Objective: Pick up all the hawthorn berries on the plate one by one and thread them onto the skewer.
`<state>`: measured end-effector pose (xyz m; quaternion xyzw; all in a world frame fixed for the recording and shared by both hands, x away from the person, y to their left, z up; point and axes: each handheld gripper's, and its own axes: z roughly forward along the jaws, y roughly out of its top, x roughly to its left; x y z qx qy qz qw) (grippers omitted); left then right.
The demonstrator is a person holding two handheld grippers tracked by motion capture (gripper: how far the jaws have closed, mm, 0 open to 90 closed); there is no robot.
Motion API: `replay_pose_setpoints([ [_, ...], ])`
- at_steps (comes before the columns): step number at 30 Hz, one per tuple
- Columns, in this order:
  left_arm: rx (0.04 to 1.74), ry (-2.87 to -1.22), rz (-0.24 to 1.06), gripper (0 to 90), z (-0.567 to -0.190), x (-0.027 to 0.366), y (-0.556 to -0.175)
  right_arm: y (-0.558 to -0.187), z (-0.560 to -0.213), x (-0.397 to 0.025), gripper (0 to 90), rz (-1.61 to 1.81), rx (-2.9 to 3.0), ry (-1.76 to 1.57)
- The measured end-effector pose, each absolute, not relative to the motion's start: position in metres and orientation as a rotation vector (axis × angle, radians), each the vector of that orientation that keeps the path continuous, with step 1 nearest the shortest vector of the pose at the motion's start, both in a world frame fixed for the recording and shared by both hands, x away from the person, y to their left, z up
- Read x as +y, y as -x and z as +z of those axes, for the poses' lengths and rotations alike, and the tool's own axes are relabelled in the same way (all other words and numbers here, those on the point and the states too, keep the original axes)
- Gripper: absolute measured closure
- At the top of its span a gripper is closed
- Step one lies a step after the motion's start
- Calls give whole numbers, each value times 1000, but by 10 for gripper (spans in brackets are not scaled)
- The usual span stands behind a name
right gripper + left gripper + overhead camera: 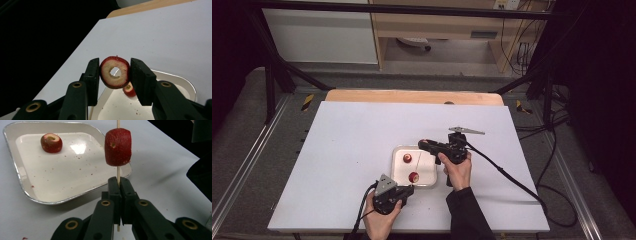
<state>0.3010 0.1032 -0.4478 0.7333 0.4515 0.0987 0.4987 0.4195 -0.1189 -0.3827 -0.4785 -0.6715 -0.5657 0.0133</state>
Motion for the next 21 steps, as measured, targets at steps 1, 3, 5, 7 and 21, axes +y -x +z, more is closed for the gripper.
replay_pose_setpoints([
  [1,1097,-1772,237,889,-448,102,-301,-419,-383,-119,612,-1775,-2089,1486],
  [3,1102,-1773,238,889,-449,99,-302,-418,-383,-118,612,-1799,-2068,1487],
  [5,1107,-1772,235,889,-450,97,-303,-417,-383,-117,613,-1816,-2059,1487],
  [7,1107,-1767,228,889,-451,96,-304,-416,-383,-116,613,-1829,-2048,1490],
  [21,1120,-1733,232,890,-451,97,-305,-413,-384,-113,613,-1873,-2020,1474],
])
